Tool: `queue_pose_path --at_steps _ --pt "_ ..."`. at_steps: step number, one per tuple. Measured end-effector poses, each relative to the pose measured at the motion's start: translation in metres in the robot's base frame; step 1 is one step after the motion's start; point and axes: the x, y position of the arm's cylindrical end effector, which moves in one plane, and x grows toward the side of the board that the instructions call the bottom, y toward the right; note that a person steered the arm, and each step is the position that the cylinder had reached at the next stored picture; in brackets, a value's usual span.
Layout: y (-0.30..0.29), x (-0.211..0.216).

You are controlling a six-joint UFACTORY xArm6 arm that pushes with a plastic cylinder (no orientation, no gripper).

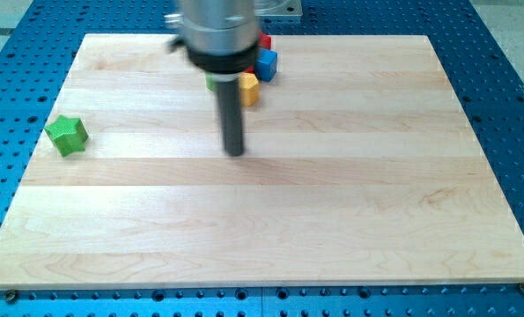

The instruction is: Move the hexagon diagonally to the green circle

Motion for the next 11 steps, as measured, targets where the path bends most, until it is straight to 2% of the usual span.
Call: queue_pose_path --at_steps 1,2,4,5,6,7,8,9,10,11 --pt "0.061 -0.052" --pt "0.048 -0.085" --pt "-0.038 -0.09" --pt "-0.063 -0.099" --pt "-0.111 -0.118" --pt "-0.163 -0.113" --pt "-0.165 -0.144" --pt "-0.206 -0.086" --pt "-0.207 -0.049" --pt "-0.225 -0.082"
